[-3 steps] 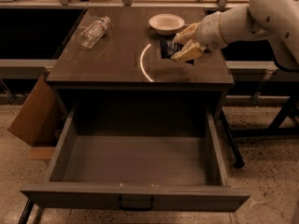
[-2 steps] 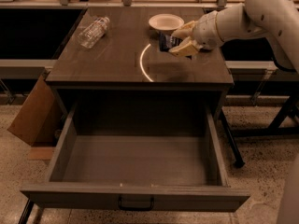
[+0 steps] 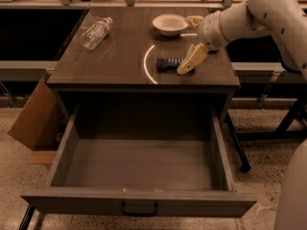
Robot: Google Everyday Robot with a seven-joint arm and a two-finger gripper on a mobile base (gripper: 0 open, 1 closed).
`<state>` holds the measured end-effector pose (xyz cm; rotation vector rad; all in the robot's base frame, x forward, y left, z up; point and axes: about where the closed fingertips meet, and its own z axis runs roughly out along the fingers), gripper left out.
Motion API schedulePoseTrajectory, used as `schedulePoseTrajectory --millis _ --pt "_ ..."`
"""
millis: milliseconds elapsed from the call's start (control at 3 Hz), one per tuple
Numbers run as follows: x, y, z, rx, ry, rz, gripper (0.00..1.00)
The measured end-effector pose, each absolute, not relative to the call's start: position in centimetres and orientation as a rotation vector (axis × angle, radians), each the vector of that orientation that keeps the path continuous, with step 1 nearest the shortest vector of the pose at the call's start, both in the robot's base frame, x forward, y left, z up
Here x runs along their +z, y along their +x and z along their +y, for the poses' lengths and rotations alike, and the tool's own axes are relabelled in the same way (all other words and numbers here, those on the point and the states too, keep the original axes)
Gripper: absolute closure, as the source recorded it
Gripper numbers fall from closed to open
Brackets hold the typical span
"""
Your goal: Pick rxbar blueberry from top drawer and place on counter
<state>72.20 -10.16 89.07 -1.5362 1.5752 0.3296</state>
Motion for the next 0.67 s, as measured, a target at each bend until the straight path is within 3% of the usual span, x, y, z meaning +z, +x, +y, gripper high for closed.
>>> schedulePoseTrajectory --millis 667 --pt "89.6 69.7 -12.5 0.286 -1.531 1.608 0.0"
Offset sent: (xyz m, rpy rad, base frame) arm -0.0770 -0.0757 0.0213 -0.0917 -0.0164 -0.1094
